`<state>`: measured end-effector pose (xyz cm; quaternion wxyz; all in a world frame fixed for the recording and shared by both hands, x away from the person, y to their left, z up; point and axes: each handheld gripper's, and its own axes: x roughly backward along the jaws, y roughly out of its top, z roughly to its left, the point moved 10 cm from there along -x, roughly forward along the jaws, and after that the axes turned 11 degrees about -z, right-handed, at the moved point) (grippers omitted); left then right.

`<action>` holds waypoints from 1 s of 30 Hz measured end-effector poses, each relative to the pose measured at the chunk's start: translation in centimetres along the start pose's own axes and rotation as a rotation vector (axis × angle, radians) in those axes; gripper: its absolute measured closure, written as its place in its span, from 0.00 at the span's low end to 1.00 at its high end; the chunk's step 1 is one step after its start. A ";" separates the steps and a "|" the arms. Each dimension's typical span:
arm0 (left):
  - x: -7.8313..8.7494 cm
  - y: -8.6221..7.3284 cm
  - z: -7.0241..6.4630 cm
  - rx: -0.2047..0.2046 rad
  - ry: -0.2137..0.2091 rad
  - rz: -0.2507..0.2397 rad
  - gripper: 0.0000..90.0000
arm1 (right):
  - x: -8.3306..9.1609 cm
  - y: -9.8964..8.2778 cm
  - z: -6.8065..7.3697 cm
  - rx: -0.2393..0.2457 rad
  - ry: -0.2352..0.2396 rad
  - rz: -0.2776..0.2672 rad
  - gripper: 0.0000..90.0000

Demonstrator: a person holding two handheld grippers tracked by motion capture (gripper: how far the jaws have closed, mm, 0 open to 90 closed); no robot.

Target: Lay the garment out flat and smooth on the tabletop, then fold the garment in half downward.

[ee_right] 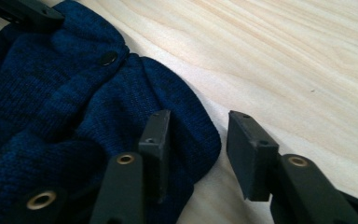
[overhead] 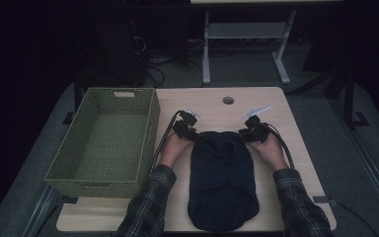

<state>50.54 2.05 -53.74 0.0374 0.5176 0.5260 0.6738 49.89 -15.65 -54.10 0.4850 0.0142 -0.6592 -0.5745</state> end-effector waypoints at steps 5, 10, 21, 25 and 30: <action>0.0 -0.1 -0.5 -0.008 -0.059 0.002 0.74 | 0.0 -0.1 0.2 -0.018 0.023 0.002 0.75; 0.0 -0.1 -0.8 0.029 -0.096 -0.002 0.85 | 0.0 -0.2 0.4 -0.026 0.038 0.007 0.83; 0.2 -0.1 -0.7 0.050 -0.077 -0.010 0.92 | 0.1 0.0 0.7 0.002 0.026 0.027 0.92; 0.6 0.3 -0.6 0.043 -0.062 -0.029 0.92 | 0.6 0.1 0.6 0.011 0.024 0.032 0.92; 1.4 1.4 -0.5 0.021 -0.044 -0.066 0.92 | 1.4 1.0 0.5 0.014 0.022 -0.009 0.92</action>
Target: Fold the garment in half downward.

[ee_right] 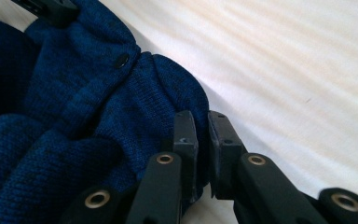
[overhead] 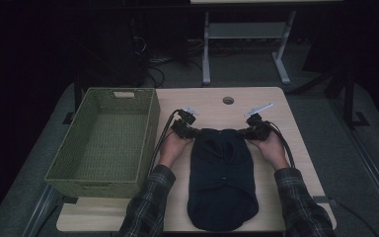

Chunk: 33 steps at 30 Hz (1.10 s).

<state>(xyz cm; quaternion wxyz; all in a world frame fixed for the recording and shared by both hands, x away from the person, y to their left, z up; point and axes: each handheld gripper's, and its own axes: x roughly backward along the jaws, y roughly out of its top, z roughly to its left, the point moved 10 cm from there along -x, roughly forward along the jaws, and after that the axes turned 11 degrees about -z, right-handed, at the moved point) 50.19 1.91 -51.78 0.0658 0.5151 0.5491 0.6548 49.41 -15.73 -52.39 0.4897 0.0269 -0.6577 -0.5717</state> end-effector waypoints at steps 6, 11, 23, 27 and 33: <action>1.5 2.2 -0.2 -0.022 0.026 -0.051 0.92 | 1.4 1.8 0.0 0.016 -0.019 -0.051 0.92; 3.1 4.5 0.0 -0.054 0.057 -0.100 0.92 | 2.6 4.2 0.0 0.058 -0.045 -0.096 0.92; 7.1 9.6 -0.1 -0.124 0.132 -0.205 0.92 | 6.2 10.3 0.8 0.180 -0.119 -0.246 0.92; 8.4 11.4 -0.4 -0.149 0.160 -0.251 0.92 | 7.3 12.1 1.0 0.189 -0.140 -0.284 0.92; 8.9 10.3 -1.5 -0.146 0.142 -0.291 0.92 | 7.8 11.3 2.0 0.194 -0.130 -0.312 0.91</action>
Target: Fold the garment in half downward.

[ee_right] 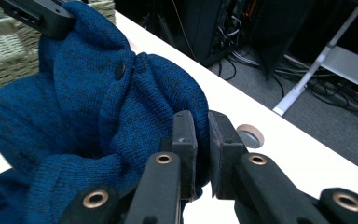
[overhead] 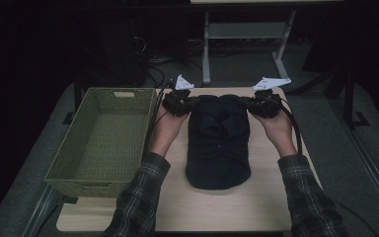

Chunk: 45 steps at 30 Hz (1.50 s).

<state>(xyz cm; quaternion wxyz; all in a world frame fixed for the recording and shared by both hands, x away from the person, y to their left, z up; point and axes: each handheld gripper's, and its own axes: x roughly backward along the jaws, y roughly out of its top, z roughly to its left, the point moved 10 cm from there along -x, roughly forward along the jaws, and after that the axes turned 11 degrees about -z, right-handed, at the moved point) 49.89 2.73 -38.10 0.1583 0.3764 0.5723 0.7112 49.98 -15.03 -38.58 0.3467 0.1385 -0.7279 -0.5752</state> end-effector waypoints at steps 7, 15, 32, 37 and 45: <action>1.5 -1.6 -1.8 0.023 -0.027 -0.015 0.92 | 1.4 -1.6 2.0 0.026 0.010 -0.016 0.91; 2.9 -2.7 -3.3 0.011 -0.031 -0.021 0.91 | 2.9 -2.9 4.0 0.045 0.021 -0.025 0.89; 5.2 -6.7 -6.3 0.023 -0.078 0.028 0.91 | 4.9 -5.9 7.6 0.012 0.111 0.012 0.89; 5.6 -7.6 -6.9 0.018 -0.096 0.049 0.91 | 5.4 -6.9 8.6 0.004 0.128 0.022 0.88; 6.4 -9.0 -8.2 0.005 -0.129 0.080 0.90 | 6.0 -8.0 9.6 -0.030 0.154 0.025 0.88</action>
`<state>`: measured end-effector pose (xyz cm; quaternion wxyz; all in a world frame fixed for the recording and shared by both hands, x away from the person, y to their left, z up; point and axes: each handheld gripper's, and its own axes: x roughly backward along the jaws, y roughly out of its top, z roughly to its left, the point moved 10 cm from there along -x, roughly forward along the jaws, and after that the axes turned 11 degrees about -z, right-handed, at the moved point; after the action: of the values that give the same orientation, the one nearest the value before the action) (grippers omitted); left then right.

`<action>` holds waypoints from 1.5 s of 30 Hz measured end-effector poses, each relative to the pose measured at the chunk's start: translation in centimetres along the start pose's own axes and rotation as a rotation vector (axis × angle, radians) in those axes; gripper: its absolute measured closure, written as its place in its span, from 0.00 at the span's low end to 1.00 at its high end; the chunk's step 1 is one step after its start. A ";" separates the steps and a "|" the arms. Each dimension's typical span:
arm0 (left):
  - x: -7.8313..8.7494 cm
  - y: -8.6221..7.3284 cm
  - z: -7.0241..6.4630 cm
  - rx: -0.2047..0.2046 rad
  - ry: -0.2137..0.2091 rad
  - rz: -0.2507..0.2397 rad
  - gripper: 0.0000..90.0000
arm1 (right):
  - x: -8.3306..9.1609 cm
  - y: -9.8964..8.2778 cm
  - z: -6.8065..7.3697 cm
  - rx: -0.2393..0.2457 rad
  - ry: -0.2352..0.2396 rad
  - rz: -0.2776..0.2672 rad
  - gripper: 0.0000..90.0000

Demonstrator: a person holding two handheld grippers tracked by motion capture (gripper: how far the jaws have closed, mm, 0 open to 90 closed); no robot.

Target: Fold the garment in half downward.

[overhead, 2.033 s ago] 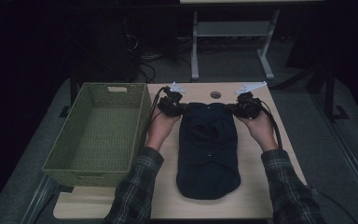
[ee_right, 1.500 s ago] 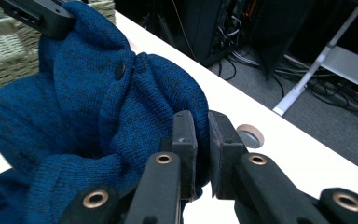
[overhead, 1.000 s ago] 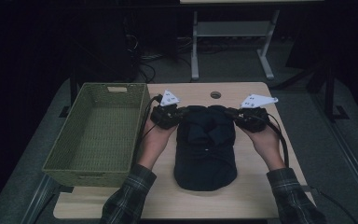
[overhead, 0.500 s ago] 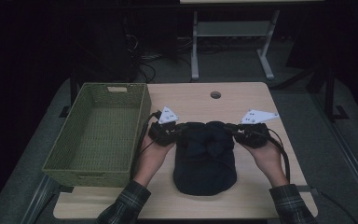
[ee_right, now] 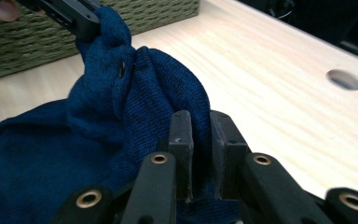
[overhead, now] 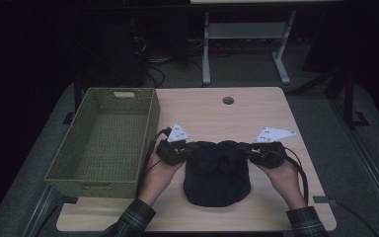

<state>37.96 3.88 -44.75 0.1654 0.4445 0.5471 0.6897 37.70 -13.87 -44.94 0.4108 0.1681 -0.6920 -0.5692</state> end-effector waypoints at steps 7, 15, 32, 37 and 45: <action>0.3 -1.3 -1.2 0.007 -0.050 0.023 0.90 | 0.6 -1.9 1.5 -0.016 0.034 0.031 0.88; 0.9 -2.1 -2.2 0.020 -0.087 0.030 0.89 | 0.8 -3.0 2.2 -0.031 0.048 0.055 0.87; 2.3 -5.5 -5.1 0.047 -0.171 0.096 0.85 | 2.3 -5.8 5.5 -0.076 0.117 0.094 0.80; 2.9 -6.3 -6.0 0.063 -0.187 0.106 0.80 | 2.8 -6.5 6.4 -0.089 0.151 0.096 0.71; 4.5 -5.0 -6.1 0.051 -0.192 0.079 0.75 | 4.5 -4.9 6.2 -0.109 0.156 0.042 0.64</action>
<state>29.30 5.15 -47.36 0.1783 0.5340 0.5282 0.6356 29.14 -14.45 -47.88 0.4840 0.1750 -0.6291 -0.5826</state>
